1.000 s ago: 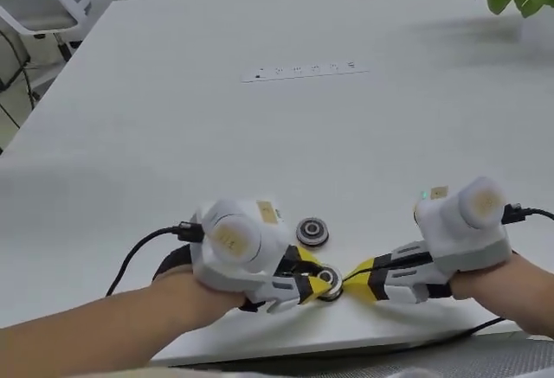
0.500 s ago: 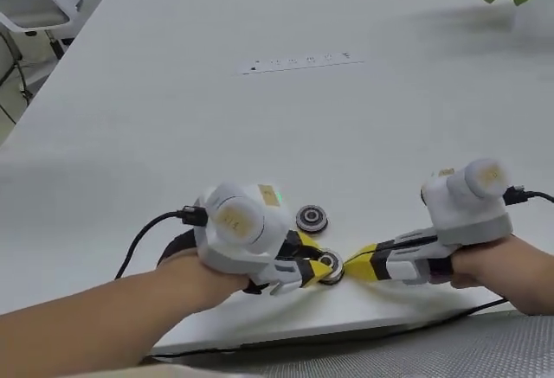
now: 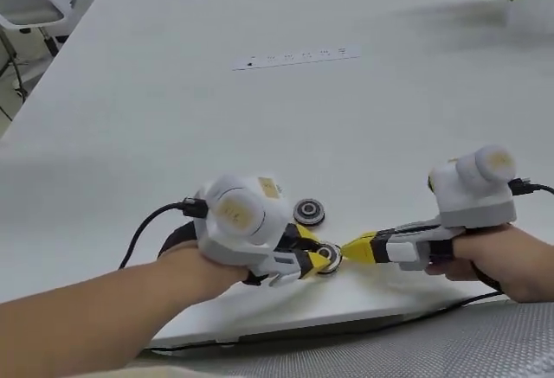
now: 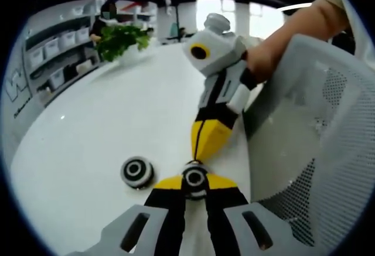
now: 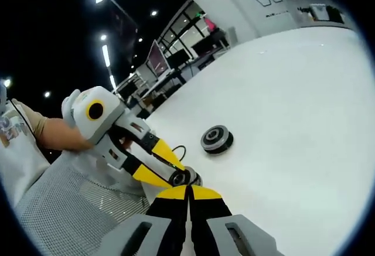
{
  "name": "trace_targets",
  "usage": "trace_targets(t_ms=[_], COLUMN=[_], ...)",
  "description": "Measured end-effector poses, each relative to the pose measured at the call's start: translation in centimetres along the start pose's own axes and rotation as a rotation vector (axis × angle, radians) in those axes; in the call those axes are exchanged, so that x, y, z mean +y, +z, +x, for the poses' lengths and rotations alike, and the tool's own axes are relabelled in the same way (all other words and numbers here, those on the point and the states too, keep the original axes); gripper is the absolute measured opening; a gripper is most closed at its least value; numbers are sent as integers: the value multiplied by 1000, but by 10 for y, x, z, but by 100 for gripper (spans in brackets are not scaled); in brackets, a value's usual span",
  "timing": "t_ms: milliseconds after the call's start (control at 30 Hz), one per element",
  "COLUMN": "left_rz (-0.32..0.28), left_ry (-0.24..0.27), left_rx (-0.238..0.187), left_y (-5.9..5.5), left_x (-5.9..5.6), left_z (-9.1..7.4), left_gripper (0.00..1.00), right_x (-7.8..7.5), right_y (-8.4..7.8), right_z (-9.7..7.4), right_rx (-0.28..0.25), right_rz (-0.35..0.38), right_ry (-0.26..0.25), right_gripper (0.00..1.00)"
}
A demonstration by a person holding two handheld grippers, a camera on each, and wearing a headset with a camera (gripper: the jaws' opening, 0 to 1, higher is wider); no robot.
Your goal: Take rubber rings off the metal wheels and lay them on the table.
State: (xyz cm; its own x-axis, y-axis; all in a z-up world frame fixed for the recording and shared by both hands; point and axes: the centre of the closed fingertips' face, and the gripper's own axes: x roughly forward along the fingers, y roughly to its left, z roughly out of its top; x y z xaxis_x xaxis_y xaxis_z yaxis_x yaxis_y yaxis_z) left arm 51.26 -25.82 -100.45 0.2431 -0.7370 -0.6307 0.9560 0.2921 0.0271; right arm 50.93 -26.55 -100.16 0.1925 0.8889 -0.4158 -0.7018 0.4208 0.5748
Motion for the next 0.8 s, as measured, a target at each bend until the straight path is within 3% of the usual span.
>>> trace_targets(t_ms=[533, 700, 800], left_rz=[-5, -8, -10], left_ry=[8, 7, 7], left_rx=[3, 3, 1], left_y=[0, 1, 1], left_x=[1, 1, 1], left_z=[1, 1, 1], left_gripper=[12, 12, 12], right_x=[12, 18, 20], right_y=[2, 3, 2], right_z=[5, 9, 8], right_rx=[10, 25, 18], right_rz=[-63, -121, -106], right_ry=[42, 75, 86], right_gripper=[0, 0, 0])
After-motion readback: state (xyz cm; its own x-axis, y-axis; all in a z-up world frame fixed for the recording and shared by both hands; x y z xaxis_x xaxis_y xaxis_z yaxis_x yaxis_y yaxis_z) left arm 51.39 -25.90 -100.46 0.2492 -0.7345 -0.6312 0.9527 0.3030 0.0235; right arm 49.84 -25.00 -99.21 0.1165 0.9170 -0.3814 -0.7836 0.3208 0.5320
